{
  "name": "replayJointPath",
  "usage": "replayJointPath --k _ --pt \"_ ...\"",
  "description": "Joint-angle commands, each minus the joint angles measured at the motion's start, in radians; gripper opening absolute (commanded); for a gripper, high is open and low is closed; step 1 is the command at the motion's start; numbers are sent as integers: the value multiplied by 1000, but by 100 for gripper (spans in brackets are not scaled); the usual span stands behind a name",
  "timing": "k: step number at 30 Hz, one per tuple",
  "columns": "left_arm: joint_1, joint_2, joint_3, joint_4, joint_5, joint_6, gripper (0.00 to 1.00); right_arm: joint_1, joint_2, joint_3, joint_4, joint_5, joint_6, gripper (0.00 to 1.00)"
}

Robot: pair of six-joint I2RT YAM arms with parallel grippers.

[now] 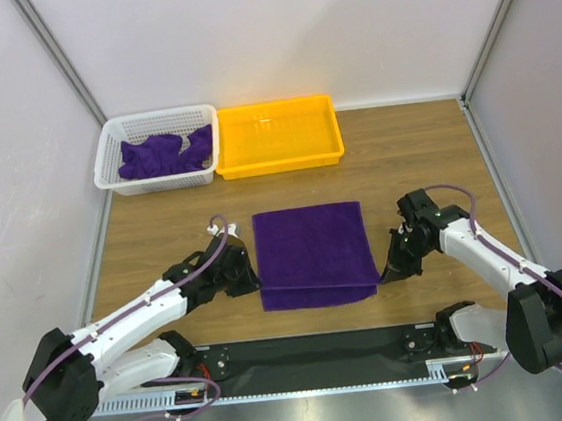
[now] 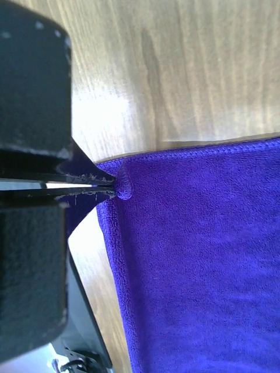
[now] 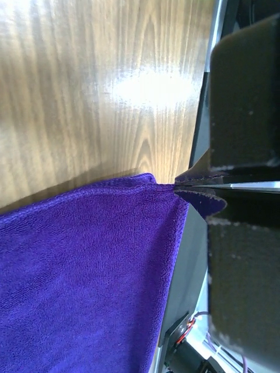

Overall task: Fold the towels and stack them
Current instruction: Fold the towel

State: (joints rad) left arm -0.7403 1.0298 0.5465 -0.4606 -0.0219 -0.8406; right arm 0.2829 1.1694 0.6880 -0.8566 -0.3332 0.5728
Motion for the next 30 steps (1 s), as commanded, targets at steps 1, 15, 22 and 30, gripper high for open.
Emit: replayJointPath --k 1,15,22,30 --pt "-7 -5 -22 -119 -76 5 0 2 -8 -21 -42 68 4 0" --pt "-30 -103 67 -250 -110 38 64 27 -1 67 -94 31 -30 54" --pt "-28 94 302 -259 -187 103 91 29 47 284 -78 66 -47 70" --pt "-42 187 285 -305 -99 -87 80 30 188 309 242 152 62 60"
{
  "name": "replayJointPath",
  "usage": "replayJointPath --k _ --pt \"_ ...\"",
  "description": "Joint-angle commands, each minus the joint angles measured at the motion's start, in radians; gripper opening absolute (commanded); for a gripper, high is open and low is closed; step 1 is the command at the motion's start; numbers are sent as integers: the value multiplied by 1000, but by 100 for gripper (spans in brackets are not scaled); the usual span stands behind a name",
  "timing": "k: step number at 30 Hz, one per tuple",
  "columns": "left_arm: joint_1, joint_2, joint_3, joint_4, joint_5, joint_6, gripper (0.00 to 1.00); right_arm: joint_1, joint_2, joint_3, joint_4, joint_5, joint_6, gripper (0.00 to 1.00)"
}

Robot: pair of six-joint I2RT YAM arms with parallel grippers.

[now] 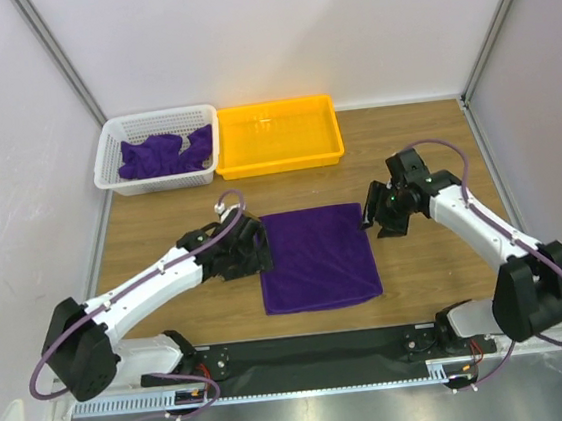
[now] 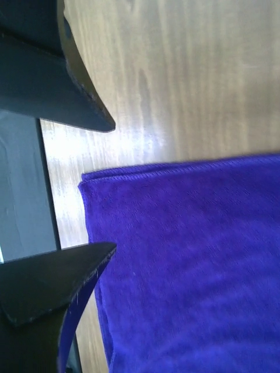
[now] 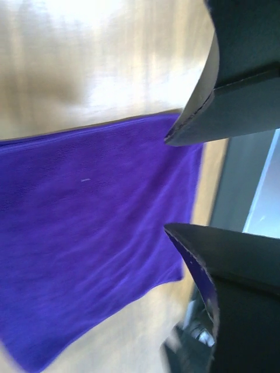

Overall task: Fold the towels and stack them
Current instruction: Fold the towel

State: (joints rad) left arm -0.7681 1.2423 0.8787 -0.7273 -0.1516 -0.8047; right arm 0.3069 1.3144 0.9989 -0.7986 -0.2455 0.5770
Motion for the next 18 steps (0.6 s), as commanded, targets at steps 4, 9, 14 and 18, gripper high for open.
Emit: replayJointPath --k 4,9,14,18 --pt "-59 -109 -125 8 23 -241 72 6 135 -23 361 77 61 55" --pt "-154 -129 -161 51 -26 -392 70 8 287 53 466 78 15 43" --pt "-226 -64 -182 114 -31 -474 68 8 411 109 467 69 -11 38" --pt "-260 -20 -185 109 -34 -516 64 9 421 103 499 54 -5 38"
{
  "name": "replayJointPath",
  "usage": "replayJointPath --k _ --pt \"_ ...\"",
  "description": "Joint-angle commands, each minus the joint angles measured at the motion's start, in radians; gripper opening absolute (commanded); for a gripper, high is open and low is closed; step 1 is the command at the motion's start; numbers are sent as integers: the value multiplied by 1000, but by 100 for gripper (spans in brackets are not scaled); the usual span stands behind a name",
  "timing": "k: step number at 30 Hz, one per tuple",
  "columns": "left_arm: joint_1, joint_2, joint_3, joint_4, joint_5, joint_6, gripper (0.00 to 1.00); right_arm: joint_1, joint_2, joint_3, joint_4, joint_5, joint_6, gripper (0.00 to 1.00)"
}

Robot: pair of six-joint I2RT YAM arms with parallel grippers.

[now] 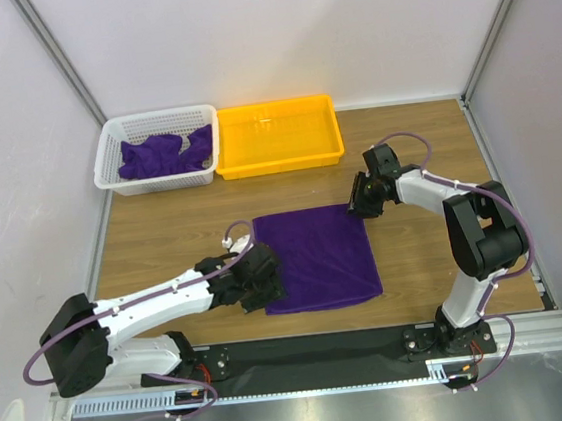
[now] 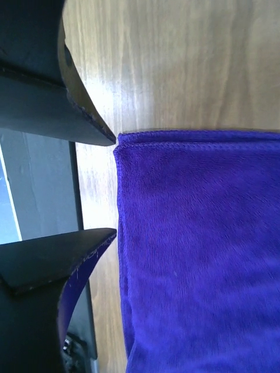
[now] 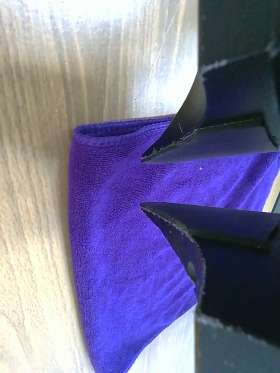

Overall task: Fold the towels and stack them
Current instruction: Fold the towel

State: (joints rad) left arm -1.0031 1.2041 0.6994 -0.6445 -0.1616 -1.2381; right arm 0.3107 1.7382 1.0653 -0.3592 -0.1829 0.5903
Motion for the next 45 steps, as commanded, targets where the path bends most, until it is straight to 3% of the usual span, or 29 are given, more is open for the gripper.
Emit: replayJointPath --k 1,8,16,24,30,40,45 --pt "-31 20 -8 19 -36 -105 62 7 -3 33 63 -10 -18 38" --pt "-66 17 -41 3 -70 -184 52 21 -3 15 86 -10 -26 36" --pt "-66 35 -55 -6 -87 -195 52 27 26 18 83 5 -35 34" --pt "-66 40 -75 22 -98 -199 33 27 67 30 74 22 -52 33" --pt "-66 25 -90 5 -115 -208 0 27 78 36 60 37 -67 31" --pt "-66 -86 -90 -60 -145 -210 0 27 95 36 62 53 -70 31" --pt "-66 -80 -135 -21 -96 -208 0 28 103 42 57 57 -73 30"
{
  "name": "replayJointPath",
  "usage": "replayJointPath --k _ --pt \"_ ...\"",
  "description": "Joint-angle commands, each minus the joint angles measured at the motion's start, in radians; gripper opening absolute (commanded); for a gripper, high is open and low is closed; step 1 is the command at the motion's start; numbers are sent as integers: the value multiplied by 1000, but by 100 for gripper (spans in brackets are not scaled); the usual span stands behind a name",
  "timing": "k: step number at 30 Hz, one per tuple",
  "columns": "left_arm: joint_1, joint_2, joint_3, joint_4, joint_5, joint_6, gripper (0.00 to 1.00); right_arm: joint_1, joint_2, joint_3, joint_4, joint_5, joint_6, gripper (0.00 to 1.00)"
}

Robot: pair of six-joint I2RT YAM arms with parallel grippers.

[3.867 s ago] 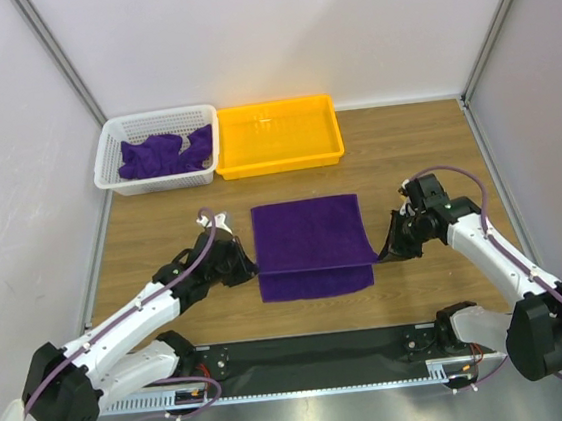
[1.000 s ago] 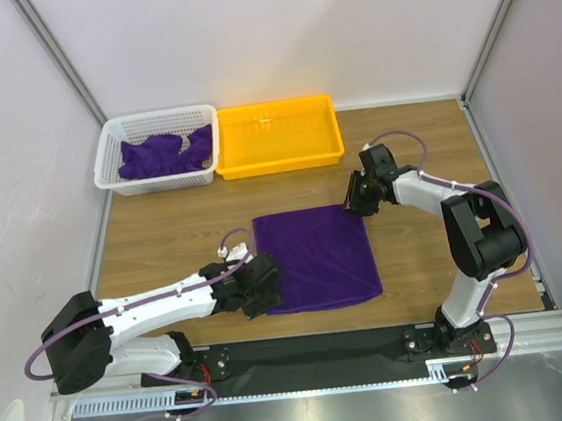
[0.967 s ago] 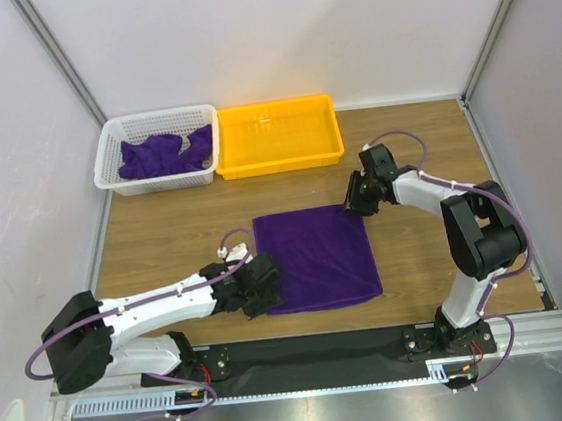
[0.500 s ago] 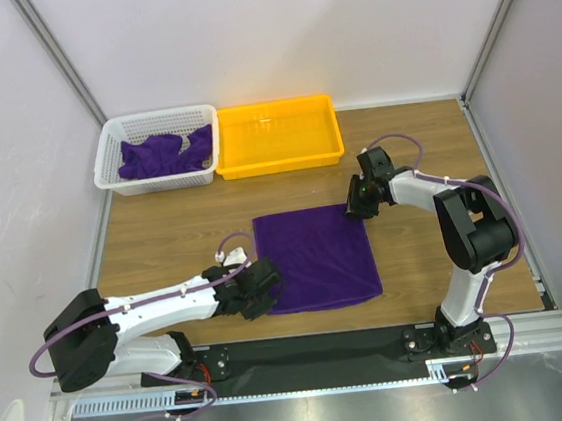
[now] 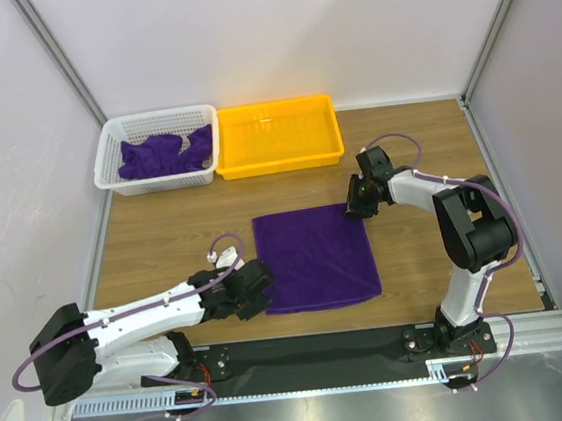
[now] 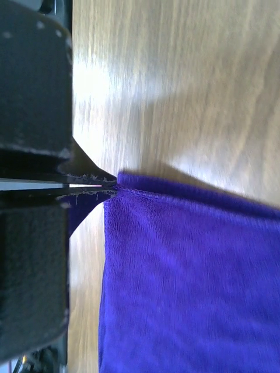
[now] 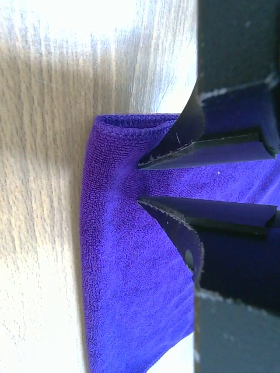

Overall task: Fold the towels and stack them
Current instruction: Fold the towel

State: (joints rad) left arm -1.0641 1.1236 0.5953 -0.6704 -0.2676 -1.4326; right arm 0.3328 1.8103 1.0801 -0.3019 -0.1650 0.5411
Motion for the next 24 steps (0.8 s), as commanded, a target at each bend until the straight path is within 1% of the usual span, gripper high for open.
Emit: replayJointPath --k 1,7,10,12,13,14,16,17,18,19,20,22,23,24 --pt "-5 13 -32 5 16 -17 0 5 34 30 -5 44 -29 30" --pt "-7 -5 -40 -41 11 -22 0 5 34 30 -11 58 -38 30" --pt "-7 -21 -69 0 24 -8 0 5 34 30 -13 47 -38 30" --pt "-7 -9 -66 20 28 23 5 5 23 34 -17 35 -43 31" --pt "-7 1 -57 17 27 32 8 6 18 38 -28 29 -46 31" --pt "-7 8 -36 15 28 43 18 6 11 47 -35 22 -52 31" --pt "-7 38 -11 6 30 80 26 6 -20 63 -65 -1 -64 34" --pt "-7 44 23 -3 24 105 34 9 -34 72 -80 -11 -79 36" --pt "-5 50 44 -15 16 121 38 9 -46 98 -98 -16 -87 39" --pt "-5 50 67 -49 7 139 42 9 -72 110 -133 -19 -95 40" --pt "-1 48 121 -67 -25 176 53 9 -84 127 -152 -25 -104 44" --pt "35 44 208 -112 -47 231 60 9 -118 179 -215 -25 -122 50" --pt "59 44 233 -121 -53 294 65 9 -126 197 -232 -16 -128 54" --pt "120 42 257 -124 -51 328 67 9 -135 228 -261 -7 -136 56"
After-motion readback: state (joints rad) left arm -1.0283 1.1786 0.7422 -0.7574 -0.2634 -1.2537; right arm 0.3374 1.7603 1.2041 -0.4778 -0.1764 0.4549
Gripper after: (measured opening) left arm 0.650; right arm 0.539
